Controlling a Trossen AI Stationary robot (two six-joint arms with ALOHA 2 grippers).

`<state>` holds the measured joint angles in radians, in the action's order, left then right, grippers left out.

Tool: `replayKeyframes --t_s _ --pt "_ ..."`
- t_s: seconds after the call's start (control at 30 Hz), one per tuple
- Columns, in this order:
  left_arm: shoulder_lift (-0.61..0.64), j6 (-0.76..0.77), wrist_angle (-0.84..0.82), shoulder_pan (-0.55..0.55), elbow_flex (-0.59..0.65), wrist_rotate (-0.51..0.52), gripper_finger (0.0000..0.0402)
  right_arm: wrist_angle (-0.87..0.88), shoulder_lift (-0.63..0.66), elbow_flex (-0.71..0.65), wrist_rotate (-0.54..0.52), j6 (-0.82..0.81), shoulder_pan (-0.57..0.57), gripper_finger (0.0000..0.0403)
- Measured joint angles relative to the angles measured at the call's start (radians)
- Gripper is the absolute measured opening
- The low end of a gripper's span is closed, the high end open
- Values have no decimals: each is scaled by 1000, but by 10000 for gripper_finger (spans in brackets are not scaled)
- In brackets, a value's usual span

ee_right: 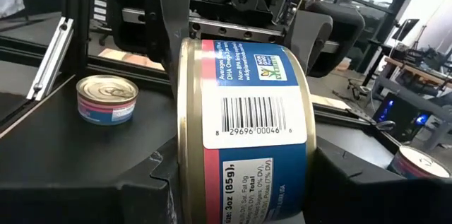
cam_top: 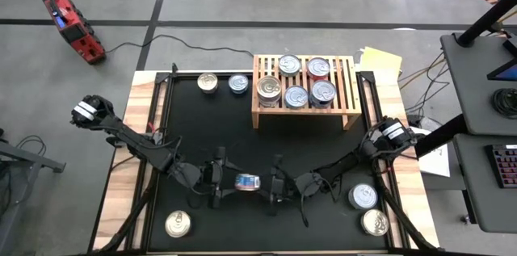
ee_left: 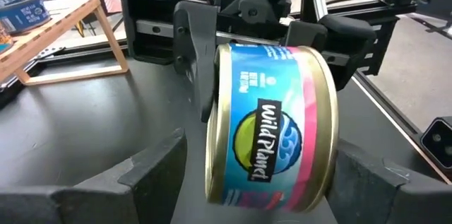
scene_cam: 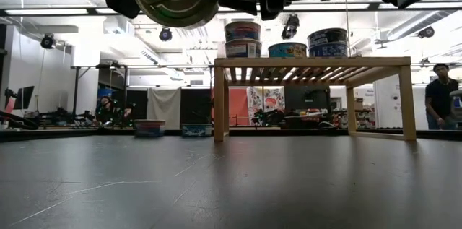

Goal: Stack canned seafood by type on shelf
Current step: Stack the blue-pink tuna can on top of the blue-pink tuna can on the shelf

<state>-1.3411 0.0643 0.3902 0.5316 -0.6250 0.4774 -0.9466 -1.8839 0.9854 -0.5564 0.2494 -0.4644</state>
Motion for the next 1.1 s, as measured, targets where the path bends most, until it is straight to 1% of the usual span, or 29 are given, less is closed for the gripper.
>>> replayKeyframes --t_s 0.07,0.13,0.2,0.27,0.3,0.43,0.53,0.63,0.77,0.87,1.0,1.03,1.1 --pt "0 -3 8 0 0 -5 271 7 0 3 0 -4 0 177" --pt "0 -2 13 0 0 -19 255 7 0 4 6 -5 0 185" --pt "0 0 18 0 0 -29 225 8 0 4 19 -6 0 194" --pt "0 -2 23 -2 0 -41 186 13 0 4 22 -22 -2 201" --pt "0 -3 21 -2 0 -41 178 13 0 4 25 -27 -2 202" --pt "0 5 27 -2 0 -41 178 15 0 4 24 -63 1 202" --pt "1 26 35 -2 1 -39 178 25 7 4 24 -99 2 209" --pt "13 57 35 -2 1 -28 178 83 37 3 17 -135 1 229" --pt "58 125 27 -2 1 -26 178 198 123 3 14 -154 -2 262" --pt "101 197 22 -2 1 -27 178 301 203 3 11 -171 -3 282" --pt "163 325 -33 -4 1 -28 178 405 301 3 12 -162 -5 295" --pt "181 378 -47 -7 1 -27 178 418 322 3 16 -148 -5 297" --pt "218 547 -57 -12 1 -15 178 441 357 3 15 -89 -10 298"
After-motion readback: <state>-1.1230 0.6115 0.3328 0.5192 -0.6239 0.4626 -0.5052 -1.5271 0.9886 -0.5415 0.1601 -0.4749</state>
